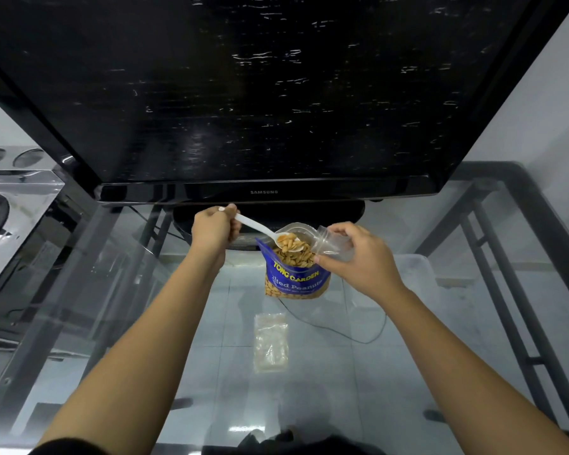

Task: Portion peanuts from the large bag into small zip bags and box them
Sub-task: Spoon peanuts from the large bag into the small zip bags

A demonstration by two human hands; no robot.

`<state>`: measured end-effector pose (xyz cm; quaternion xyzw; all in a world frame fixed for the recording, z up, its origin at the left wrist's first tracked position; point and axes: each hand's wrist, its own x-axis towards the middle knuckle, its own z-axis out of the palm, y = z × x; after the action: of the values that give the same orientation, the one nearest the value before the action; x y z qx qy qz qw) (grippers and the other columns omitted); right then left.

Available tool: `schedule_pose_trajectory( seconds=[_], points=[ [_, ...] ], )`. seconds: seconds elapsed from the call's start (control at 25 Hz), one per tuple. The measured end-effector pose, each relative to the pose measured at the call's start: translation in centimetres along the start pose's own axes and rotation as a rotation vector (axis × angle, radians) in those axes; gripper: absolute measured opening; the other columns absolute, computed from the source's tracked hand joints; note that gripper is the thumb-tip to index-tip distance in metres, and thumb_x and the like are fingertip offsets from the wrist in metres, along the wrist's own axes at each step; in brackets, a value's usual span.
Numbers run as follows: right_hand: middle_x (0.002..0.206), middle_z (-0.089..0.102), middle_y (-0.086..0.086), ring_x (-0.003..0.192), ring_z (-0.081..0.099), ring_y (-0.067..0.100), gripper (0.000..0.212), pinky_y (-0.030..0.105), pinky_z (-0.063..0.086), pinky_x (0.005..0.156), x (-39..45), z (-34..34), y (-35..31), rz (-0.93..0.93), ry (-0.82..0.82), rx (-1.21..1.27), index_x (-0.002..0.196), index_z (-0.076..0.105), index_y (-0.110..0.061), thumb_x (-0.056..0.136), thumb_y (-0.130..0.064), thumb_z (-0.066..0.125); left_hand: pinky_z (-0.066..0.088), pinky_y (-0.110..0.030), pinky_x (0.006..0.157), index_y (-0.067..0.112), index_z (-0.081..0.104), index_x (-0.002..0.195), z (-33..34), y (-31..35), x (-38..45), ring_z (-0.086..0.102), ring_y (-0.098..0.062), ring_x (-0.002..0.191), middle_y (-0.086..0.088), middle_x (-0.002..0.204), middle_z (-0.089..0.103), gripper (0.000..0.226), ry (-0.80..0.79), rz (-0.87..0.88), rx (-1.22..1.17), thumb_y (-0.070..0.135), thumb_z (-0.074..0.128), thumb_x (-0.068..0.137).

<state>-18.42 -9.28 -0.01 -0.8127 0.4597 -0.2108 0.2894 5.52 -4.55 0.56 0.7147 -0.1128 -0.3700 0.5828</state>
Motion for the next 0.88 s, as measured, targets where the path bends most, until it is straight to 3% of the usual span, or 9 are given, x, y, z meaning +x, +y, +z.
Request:
schedule_pose_trajectory(
  seconds=[0.16,0.36,0.44,0.56,0.64,0.72,0.8,0.88],
  points=[
    [0.112,0.062,-0.008,0.098,0.059,0.015,0.053,0.033,0.034,0.086,0.7,0.5,-0.9,-0.014,-0.018,-0.113,0.113,0.053,-0.025,0.071,-0.053,0.069,0.044,-0.016,0.047,0.011,0.060,0.078,0.1,3.0,0.1,0.046,-0.007,0.052,0.000,0.060,0.050,0.015,-0.004,0.018,-0.033,0.015,0.055,0.091],
    [0.109,0.064,-0.010,0.101,0.059,0.012,0.052,0.037,0.036,0.090,0.8,1.9,-1.8,0.012,0.032,-0.001,0.111,0.054,-0.027,0.069,-0.054,0.070,0.044,-0.015,0.045,0.011,0.065,0.076,1.8,5.0,-1.4,0.051,-0.008,0.050,-0.001,0.059,0.056,0.018,-0.050,0.178,0.179,0.020,0.056,0.089],
    [0.106,0.064,-0.013,0.099,0.059,0.008,0.053,0.039,0.044,0.092,0.7,2.3,-2.2,0.047,0.069,0.143,0.111,0.055,-0.027,0.067,-0.052,0.073,0.050,-0.021,0.055,0.012,0.067,0.078,2.7,5.8,-3.6,0.057,-0.010,0.055,-0.002,0.060,0.060,0.020,-0.115,0.393,0.352,0.024,0.057,0.089],
    [0.098,0.062,-0.017,0.089,0.058,0.003,0.052,0.031,0.053,0.078,0.4,2.5,-3.0,0.098,0.149,0.358,0.110,0.056,-0.027,0.067,-0.044,0.077,0.047,-0.025,0.060,0.012,0.067,0.078,3.6,7.2,-7.3,0.059,-0.015,0.059,-0.007,0.062,0.065,0.023,-0.224,0.854,0.633,0.029,0.058,0.090],
    [0.093,0.059,-0.022,0.086,0.056,-0.003,0.051,0.021,0.050,0.069,0.4,2.4,-3.3,0.124,0.168,0.423,0.112,0.055,-0.027,0.068,-0.041,0.077,0.044,-0.030,0.059,0.017,0.065,0.072,3.2,8.1,-7.5,0.056,-0.018,0.057,-0.011,0.062,0.065,0.023,-0.114,0.990,0.626,0.031,0.057,0.088],
    [0.092,0.056,-0.024,0.086,0.054,-0.006,0.050,0.016,0.046,0.068,0.2,2.1,-3.2,0.144,0.161,0.457,0.113,0.054,-0.027,0.070,-0.040,0.076,0.049,-0.036,0.062,0.025,0.060,0.064,2.1,8.5,-5.9,0.056,-0.022,0.058,-0.012,0.061,0.063,0.024,0.046,0.856,0.391,0.033,0.056,0.086],
    [0.095,0.057,-0.021,0.086,0.055,-0.005,0.048,0.015,0.046,0.068,-0.2,1.7,-2.5,0.158,0.164,0.478,0.112,0.053,-0.027,0.071,-0.039,0.076,0.052,-0.041,0.065,0.025,0.057,0.060,1.1,7.2,-4.4,0.056,-0.019,0.058,-0.003,0.058,0.060,0.026,0.096,0.660,0.246,0.031,0.056,0.086],
    [0.098,0.060,-0.014,0.086,0.056,-0.002,0.048,0.017,0.048,0.068,-0.5,1.3,-1.7,0.187,0.164,0.489,0.112,0.054,-0.025,0.071,-0.039,0.075,0.050,-0.031,0.061,0.023,0.061,0.066,1.1,4.2,-3.9,0.057,-0.018,0.058,-0.003,0.058,0.062,0.023,-0.013,0.629,0.448,0.027,0.057,0.088]
  ],
)
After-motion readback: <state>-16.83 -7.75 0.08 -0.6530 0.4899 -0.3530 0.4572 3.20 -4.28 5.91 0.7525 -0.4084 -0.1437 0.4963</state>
